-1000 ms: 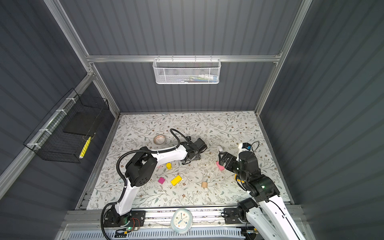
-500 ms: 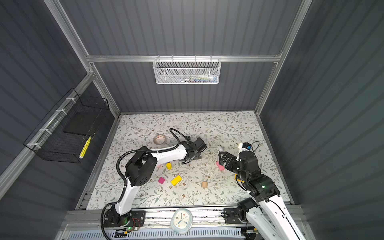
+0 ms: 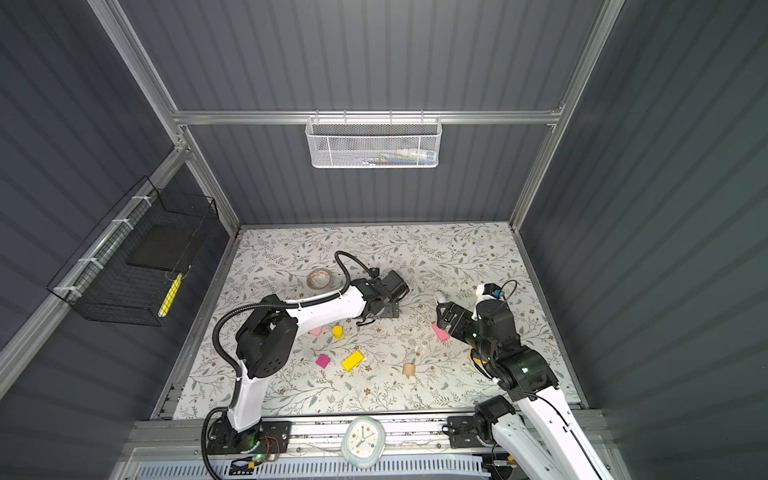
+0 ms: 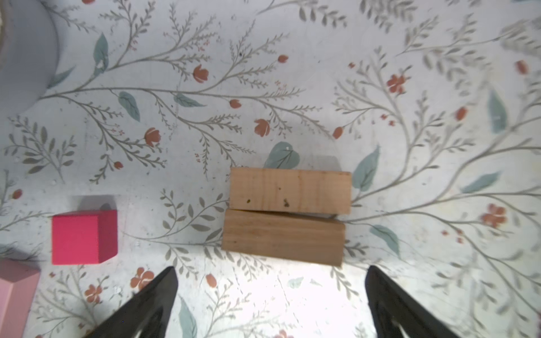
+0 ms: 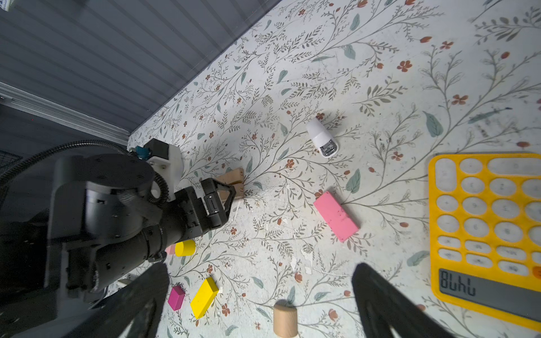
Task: Build the wood block tower
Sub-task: 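Lower the block onto the first block and open the left gripper, then raise the left gripper from the stack while the right arm reaches toward it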
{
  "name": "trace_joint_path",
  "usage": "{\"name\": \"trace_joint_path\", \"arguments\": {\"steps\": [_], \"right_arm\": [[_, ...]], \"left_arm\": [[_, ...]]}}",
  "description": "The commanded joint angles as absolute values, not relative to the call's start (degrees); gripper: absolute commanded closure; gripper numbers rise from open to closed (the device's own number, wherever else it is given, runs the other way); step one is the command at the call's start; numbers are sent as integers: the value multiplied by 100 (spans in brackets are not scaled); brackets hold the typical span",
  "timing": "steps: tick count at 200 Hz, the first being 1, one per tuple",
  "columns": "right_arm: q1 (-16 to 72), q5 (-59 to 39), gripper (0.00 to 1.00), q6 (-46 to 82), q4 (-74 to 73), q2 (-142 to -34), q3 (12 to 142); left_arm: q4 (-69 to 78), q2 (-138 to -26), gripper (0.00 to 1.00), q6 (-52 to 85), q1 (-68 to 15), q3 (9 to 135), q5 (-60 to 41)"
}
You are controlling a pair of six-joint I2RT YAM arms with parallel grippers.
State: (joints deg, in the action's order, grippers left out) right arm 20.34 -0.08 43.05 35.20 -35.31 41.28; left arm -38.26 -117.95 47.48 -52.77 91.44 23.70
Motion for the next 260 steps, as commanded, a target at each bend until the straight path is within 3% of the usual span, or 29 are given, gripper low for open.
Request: {"name": "trace_joint_path", "arguments": {"steps": [1, 64, 97, 129, 205, 233, 260], "right_arm": [[2019, -41, 1, 4265, 3514, -3516, 4237], [2021, -314, 2, 4339, 3306, -3656, 4099], [2028, -792, 18, 4403, 2993, -3972, 3940], [2046, -1014, 42, 4444, 2739, -4237, 3832], [2303, -1331, 100, 4534, 1737, -5500, 3780], [2344, -1403, 100, 4491, 1499, -6035, 3866], [2381, -1532, 100, 4430, 1264, -6655, 3985]], "left_arm": [[-3814, -11450, 0, 4503, -5257, 9149, 2144], [-3463, -10488, 1, 4063, -5233, 8904, 2070], [-3262, -9741, 19, 3742, -4737, 8391, 1412], [-3030, -9251, 35, 3297, -4157, 7664, 743], [-3230, -10099, 64, 2791, -3770, 7653, -390], [-3184, -10369, 76, 2777, -3688, 7583, -502], [-3129, -10578, 81, 2776, -3630, 7533, -553]]}}
